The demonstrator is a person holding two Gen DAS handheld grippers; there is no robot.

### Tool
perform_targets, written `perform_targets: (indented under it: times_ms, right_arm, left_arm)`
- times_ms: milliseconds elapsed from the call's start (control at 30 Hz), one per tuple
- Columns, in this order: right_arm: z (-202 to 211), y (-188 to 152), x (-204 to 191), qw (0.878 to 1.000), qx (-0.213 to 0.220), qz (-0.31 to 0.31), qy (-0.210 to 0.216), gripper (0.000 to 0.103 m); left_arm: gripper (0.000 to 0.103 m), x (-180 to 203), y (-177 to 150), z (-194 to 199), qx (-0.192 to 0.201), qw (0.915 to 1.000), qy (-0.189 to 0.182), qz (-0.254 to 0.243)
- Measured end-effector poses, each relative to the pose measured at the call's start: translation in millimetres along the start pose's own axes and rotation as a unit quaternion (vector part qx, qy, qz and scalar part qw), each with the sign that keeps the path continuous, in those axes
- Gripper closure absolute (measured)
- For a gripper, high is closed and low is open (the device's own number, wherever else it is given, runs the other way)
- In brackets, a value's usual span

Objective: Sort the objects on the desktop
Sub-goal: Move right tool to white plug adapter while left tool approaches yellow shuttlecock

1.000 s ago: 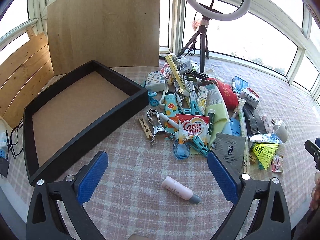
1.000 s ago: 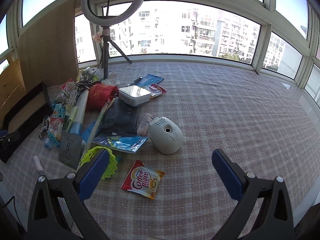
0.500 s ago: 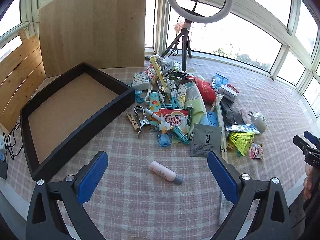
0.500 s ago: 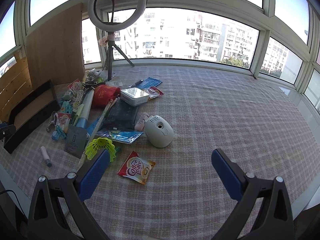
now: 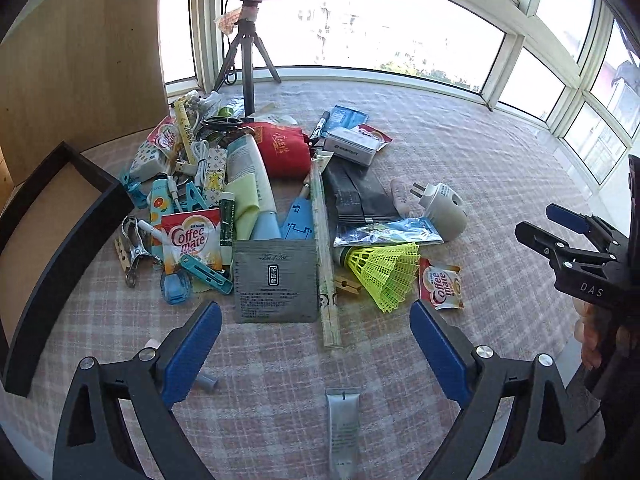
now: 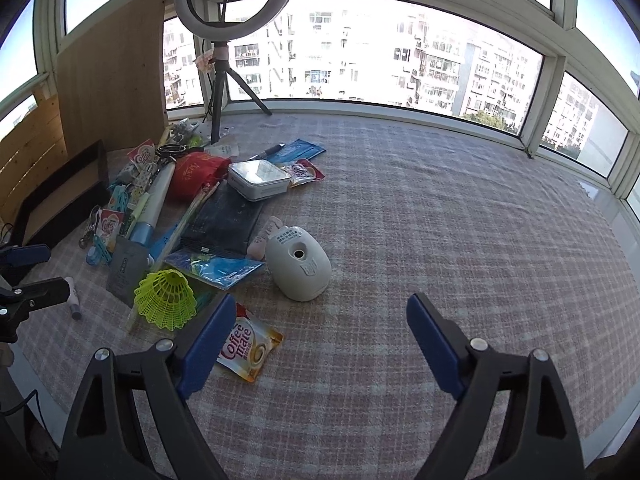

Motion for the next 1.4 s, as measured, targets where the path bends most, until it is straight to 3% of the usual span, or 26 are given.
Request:
perform_targets:
  times_ms: [233, 400, 600, 867, 1033, 1300, 1400]
  right_arm:
    - [-51.6, 8.0, -10.3, 0.998, -0.029, 0.053, 0.024, 0.016]
    - [-70.2, 9.9, -20.3, 0.996, -0.034, 0.081, 0.032, 0.016]
    - [-82.1, 11.9, -27.7, 0.994, -0.032, 0.103, 0.031, 0.016]
    - [-86.7, 17.1, -28.7, 0.994, -0.024, 0.100, 0.038, 0.016]
    - [-85.3, 19.1, -27.9, 0.995, -0.020, 0.091, 0.043, 0.016]
    - [-87.5, 15.2, -29.5, 0.994, -0.026, 0.094, 0.050, 0.016]
    - [-90.2, 14.7, -30.7, 0.994, -0.029, 0.095, 0.054, 0.016]
  left_arm:
    - [0.022, 18.0, 5.9, -37.6, -0.032, 0.9994, 0.013, -0.009]
    - [0.022, 20.4, 5.2, -51.0, -0.050, 0.9985, 0.021, -0.010]
    - [0.021, 13.7, 9.6, -53.3, -0.044, 0.9977, 0.051, -0.002]
    - [0.021, -5.1, 9.3, -52.5, -0.054, 0.9955, 0.064, 0.045]
    - [0.039, -6.8, 10.4, -46.0, -0.047, 0.9954, 0.067, 0.050]
    - [0.043, 7.4, 7.4, -53.4, -0.060, 0.9966, 0.044, 0.035]
    - [0.053, 8.2, 5.0, -61.6, -0.070, 0.9961, 0.043, 0.033]
Point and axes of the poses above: each gripper's, at about its wrist camera, not at the fingertips, and z roughly against the way its jaws point, x to its right, y to its top, the point moved 6 cm from there along -z, roughly the way its jaws point, and after that the axes turned 10 degrees about -y, right-handed, at the moved point
